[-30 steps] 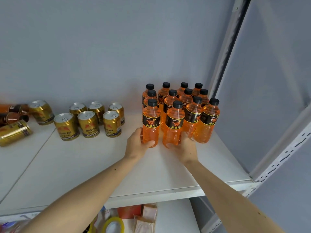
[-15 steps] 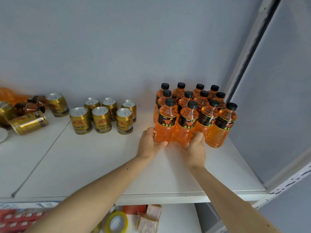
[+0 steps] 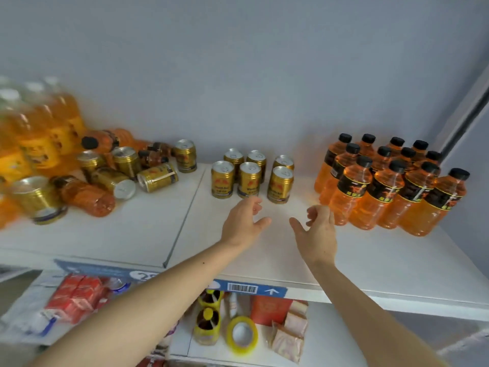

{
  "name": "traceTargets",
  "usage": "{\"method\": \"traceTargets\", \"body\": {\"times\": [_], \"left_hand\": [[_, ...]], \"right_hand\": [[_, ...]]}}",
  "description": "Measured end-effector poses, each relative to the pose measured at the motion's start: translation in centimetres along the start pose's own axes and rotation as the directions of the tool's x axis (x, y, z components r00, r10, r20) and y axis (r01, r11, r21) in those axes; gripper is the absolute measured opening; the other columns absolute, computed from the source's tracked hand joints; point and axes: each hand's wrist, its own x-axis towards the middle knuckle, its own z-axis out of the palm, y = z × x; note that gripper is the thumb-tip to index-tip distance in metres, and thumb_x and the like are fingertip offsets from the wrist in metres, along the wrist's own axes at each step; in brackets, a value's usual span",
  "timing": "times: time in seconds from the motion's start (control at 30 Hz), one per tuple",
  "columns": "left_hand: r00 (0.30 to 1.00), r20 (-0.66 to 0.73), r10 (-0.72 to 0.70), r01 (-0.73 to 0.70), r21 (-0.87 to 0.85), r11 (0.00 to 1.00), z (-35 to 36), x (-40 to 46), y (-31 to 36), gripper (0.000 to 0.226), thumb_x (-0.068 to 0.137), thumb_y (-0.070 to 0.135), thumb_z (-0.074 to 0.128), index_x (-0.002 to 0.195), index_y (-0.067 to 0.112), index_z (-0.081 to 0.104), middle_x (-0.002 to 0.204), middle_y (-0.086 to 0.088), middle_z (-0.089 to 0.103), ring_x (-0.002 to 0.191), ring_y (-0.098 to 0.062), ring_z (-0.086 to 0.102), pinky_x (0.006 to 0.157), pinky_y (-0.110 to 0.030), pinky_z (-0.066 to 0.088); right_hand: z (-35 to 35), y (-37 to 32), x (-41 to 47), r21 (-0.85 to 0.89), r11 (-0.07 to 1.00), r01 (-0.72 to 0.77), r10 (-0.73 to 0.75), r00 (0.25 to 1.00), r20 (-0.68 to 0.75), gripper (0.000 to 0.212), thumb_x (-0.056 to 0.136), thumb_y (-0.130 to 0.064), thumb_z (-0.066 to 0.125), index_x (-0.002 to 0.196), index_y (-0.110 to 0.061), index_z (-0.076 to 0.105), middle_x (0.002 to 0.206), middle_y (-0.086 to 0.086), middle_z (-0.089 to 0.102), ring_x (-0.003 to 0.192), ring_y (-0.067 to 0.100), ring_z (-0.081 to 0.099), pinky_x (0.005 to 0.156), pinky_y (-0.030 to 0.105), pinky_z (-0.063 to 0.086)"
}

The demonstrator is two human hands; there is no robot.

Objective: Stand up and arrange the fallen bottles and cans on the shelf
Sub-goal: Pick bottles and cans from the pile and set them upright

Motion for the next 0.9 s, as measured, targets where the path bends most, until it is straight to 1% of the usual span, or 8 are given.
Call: {"method": "traceTargets", "body": {"times": [0.17, 0.3, 0.47, 0.57, 0.67, 0.77, 0.83, 0.9], "left_hand": [[0.996, -0.091, 0.009, -0.001, 0.083, 0.997, -9.7, -2.1, -4.8, 0.044, 0.083, 0.034, 0.068, 0.122, 0.023, 0.051, 0.115, 0.008, 0.061, 0.104, -0.008, 0.057, 0.089, -0.030, 0.049], [0.986, -0.166, -0.001, 0.023, 0.132, 0.991, -16.3, -3.4, -8.4, 0.043, 0.083, 0.033, 0.068, 0.122, 0.022, 0.052, 0.116, 0.008, 0.061, 0.106, -0.009, 0.057, 0.090, -0.032, 0.049], [0.966, -0.257, -0.019, 0.065, 0.171, 0.983, -22.4, -4.3, -12.7, 0.043, 0.084, 0.034, 0.067, 0.123, 0.023, 0.053, 0.118, 0.009, 0.060, 0.110, -0.008, 0.054, 0.088, -0.026, 0.046], [0.943, -0.331, -0.034, 0.099, 0.183, 0.978, -25.3, -4.5, -14.8, 0.040, 0.084, 0.032, 0.068, 0.120, 0.021, 0.055, 0.117, 0.006, 0.061, 0.109, -0.010, 0.055, 0.086, -0.029, 0.049], [0.883, -0.468, -0.037, 0.131, 0.170, 0.977, -27.7, -4.7, -16.5, 0.038, 0.082, 0.031, 0.070, 0.115, 0.017, 0.058, 0.112, 0.000, 0.060, 0.102, -0.016, 0.057, 0.079, -0.034, 0.052], [0.795, -0.599, -0.100, 0.198, 0.100, 0.975, -29.4, -5.2, -18.1, 0.041, 0.080, 0.032, 0.072, 0.113, 0.013, 0.058, 0.111, -0.004, 0.058, 0.099, -0.018, 0.056, 0.074, -0.031, 0.050], [0.729, -0.670, -0.138, 0.238, 0.059, 0.970, -30.3, -5.3, -19.2, 0.045, 0.079, 0.032, 0.073, 0.113, 0.008, 0.057, 0.110, -0.008, 0.055, 0.096, -0.020, 0.054, 0.072, -0.023, 0.044], [0.675, -0.719, -0.168, 0.274, 0.033, 0.961, -30.9, -5.4, -20.0, 0.048, 0.077, 0.029, 0.076, 0.112, 0.004, 0.055, 0.108, -0.011, 0.051, 0.095, -0.024, 0.052, 0.075, -0.025, 0.043]], "right_hand": [[5.9, -8.2, -4.4, 0.092, 0.992, 0.083, -0.090, 0.993, 0.080, 0.040, 0.082, -0.034, 0.071, 0.107, -0.019, 0.045, 0.107, -0.005, 0.051, 0.085, 0.011, 0.056, 0.064, 0.032, 0.047], [10.1, -13.9, -6.8, 0.143, 0.982, 0.120, -0.141, 0.979, 0.145, 0.041, 0.082, -0.035, 0.071, 0.109, -0.017, 0.046, 0.108, -0.004, 0.051, 0.087, 0.012, 0.055, 0.065, 0.034, 0.048], [14.5, -19.4, -8.2, 0.197, 0.966, 0.168, -0.212, 0.952, 0.223, 0.040, 0.082, -0.035, 0.072, 0.108, -0.018, 0.046, 0.107, -0.004, 0.052, 0.087, 0.011, 0.055, 0.067, 0.030, 0.045], [17.1, -22.2, -8.6, 0.229, 0.952, 0.203, -0.267, 0.918, 0.293, 0.037, 0.081, -0.035, 0.072, 0.105, -0.021, 0.047, 0.106, -0.005, 0.053, 0.089, 0.010, 0.056, 0.069, 0.028, 0.046], [19.5, -24.7, -9.0, 0.289, 0.919, 0.267, -0.363, 0.860, 0.360, 0.038, 0.079, -0.034, 0.074, 0.105, -0.022, 0.050, 0.103, -0.007, 0.054, 0.091, 0.011, 0.055, 0.070, 0.025, 0.044], [21.9, -26.9, -8.9, 0.335, 0.877, 0.345, -0.467, 0.778, 0.421, 0.043, 0.078, -0.039, 0.075, 0.111, -0.019, 0.056, 0.109, -0.005, 0.057, 0.097, 0.012, 0.055, 0.075, 0.028, 0.047], [23.4, -28.2, -8.7, 0.305, 0.859, 0.412, -0.512, 0.728, 0.456, 0.048, 0.075, -0.044, 0.076, 0.113, -0.020, 0.059, 0.114, -0.003, 0.057, 0.103, 0.014, 0.055, 0.078, 0.030, 0.049], [24.6, -29.1, -8.7, 0.252, 0.856, 0.451, -0.515, 0.705, 0.487, 0.058, 0.070, -0.049, 0.078, 0.117, -0.022, 0.059, 0.117, -0.004, 0.056, 0.107, 0.014, 0.052, 0.079, 0.029, 0.048]]}}
